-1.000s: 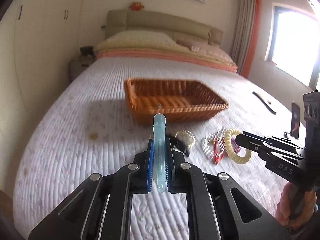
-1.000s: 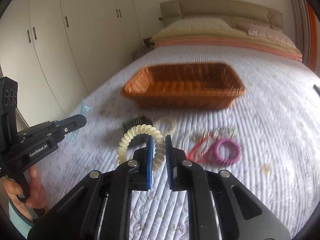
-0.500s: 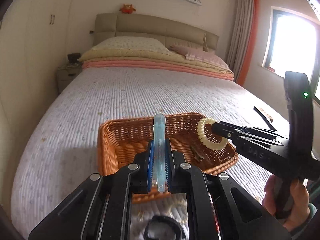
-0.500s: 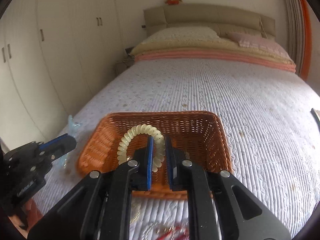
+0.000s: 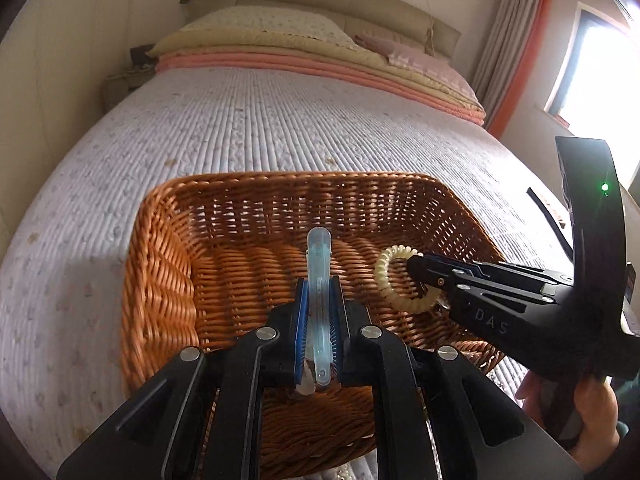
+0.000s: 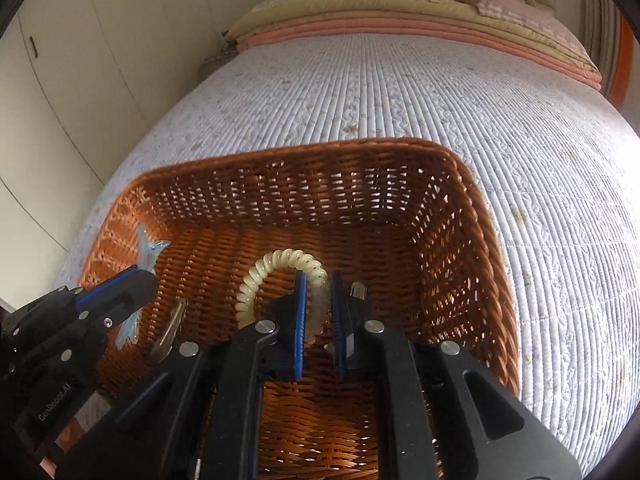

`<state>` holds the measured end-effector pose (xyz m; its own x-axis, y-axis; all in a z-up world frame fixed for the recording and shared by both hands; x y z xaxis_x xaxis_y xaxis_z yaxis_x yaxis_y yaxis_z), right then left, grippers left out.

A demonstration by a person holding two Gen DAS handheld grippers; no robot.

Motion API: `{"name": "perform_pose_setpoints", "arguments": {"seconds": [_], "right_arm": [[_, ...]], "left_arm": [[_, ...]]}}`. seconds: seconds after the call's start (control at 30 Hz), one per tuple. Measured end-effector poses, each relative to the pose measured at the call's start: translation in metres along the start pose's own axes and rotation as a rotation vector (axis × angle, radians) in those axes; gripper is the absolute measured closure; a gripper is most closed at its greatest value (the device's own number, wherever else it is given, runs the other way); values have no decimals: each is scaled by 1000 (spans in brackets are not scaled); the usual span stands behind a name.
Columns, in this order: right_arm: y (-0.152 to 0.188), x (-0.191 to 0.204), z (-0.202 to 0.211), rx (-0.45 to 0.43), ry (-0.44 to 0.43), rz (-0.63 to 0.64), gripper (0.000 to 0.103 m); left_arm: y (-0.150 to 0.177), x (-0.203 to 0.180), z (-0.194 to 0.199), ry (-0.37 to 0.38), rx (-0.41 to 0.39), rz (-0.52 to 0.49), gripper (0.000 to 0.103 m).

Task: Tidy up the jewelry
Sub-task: 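Carry both items over the basket and open both tools to drop them, then grasp the black watch with the left tool while the right tool grasps the purple coil tie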

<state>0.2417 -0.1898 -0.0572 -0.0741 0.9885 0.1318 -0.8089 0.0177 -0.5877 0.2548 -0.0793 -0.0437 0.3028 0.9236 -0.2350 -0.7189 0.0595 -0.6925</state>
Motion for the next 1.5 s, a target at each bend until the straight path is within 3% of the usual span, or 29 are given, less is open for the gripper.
{"name": "perform_pose_setpoints", "arguments": {"seconds": [0.23, 0.3, 0.33, 0.37, 0.4, 0.53, 0.6, 0.8, 1.0, 1.13, 1.27, 1.5], "right_arm": [[7, -1, -2, 19, -28, -37, 92], [8, -5, 1, 21, -36, -45, 83], [9, -5, 5, 15, -39, -48, 80], [9, -7, 10, 7, -41, -48, 71], [10, -9, 14, -2, -41, -46, 60], [13, -7, 44, -53, -55, -26, 59], [14, -4, 61, -76, -75, -21, 59], [17, 5, 135, -201, -105, 41, 59], [45, 6, 190, -294, -100, 87, 59], [70, -1, 204, -341, -69, 114, 59], [94, -12, 197, -358, -31, 126, 59], [135, -42, 145, -209, -16, 52, 60]], "left_arm": [[-2, -3, 3, -12, 12, -22, 94], [-1, -2, 4, -2, 23, -10, 92], [0, -2, 6, 3, 26, -4, 83], [1, -1, 10, 10, 20, 0, 75], [1, 0, 15, 9, 10, -1, 74], [2, 0, 44, 27, -30, 5, 72], [0, -3, 69, 24, -69, -3, 65], [1, -17, 151, 30, -194, -24, 61], [20, -31, 203, 34, -249, -38, 59], [45, -29, 209, 39, -234, -32, 59], [71, -17, 191, 29, -176, 0, 59], [101, 11, 126, -33, -6, 81, 59]]}}
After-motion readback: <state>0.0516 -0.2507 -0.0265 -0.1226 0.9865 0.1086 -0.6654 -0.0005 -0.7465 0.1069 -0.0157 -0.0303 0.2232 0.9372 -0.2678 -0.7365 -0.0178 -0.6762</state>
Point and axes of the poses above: each gripper's, at about its wrist camera, not at the fingertips, and z roughly against the way its jaws point, x to its left, y to its underside, the point moved 6 cm from there along -z, roughly the way its jaws point
